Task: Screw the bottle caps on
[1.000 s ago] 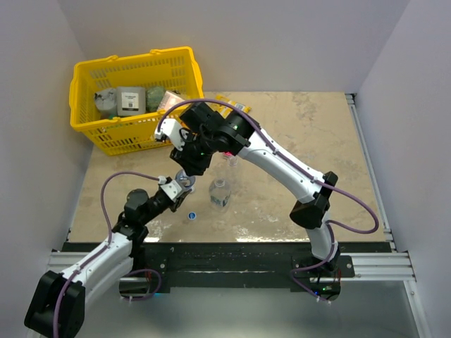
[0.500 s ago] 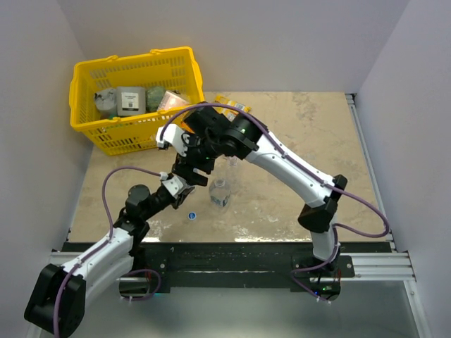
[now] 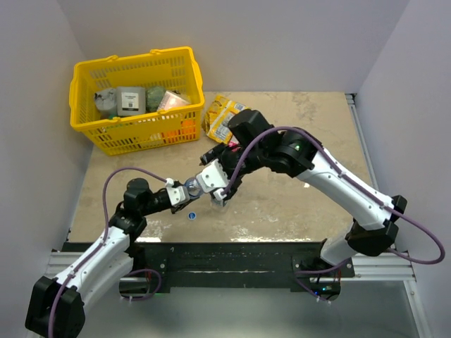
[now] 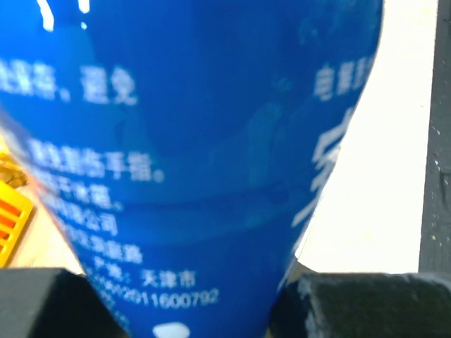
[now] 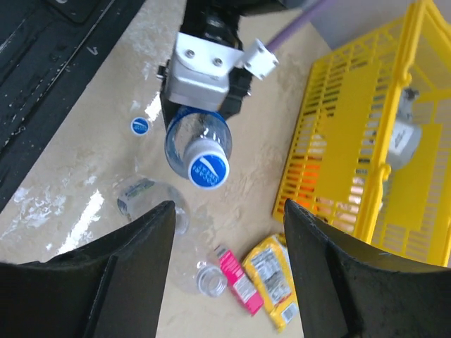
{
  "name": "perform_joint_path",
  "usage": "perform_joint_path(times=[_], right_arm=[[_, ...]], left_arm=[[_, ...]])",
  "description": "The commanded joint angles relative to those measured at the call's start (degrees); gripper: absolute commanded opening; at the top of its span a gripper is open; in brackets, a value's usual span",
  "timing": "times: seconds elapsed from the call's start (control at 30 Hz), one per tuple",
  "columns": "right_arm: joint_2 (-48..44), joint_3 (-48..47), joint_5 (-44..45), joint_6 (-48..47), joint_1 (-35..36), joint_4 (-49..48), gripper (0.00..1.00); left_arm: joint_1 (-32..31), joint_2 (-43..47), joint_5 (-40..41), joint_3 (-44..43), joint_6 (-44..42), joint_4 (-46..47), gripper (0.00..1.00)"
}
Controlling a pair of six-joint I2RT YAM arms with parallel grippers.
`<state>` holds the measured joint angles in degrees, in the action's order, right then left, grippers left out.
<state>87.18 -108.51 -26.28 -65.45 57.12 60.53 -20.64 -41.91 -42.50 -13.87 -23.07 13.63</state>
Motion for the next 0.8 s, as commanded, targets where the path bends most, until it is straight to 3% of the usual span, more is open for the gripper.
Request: perform_joint_path(times=[0.0,0.27,0.77], right_arm=[[1.9,0.9,-5.6,-12.9,1.1,3.4,0.64],[4.4,0.4,-6.5,-20.9,1.9,7.6,0.56],[8.4,-2.8,-5.4,-21.7,2.0,9.2,0.38]], left_arm=[[0.3,-0.2,-3.1,-3.2,-4.4,-3.1,0.0],[0.3,-0.2,-3.2,-4.5,-6.1,-4.6,0.0],[0.3,0.3,-3.8,-4.7,-8.3,-4.9,0.0]])
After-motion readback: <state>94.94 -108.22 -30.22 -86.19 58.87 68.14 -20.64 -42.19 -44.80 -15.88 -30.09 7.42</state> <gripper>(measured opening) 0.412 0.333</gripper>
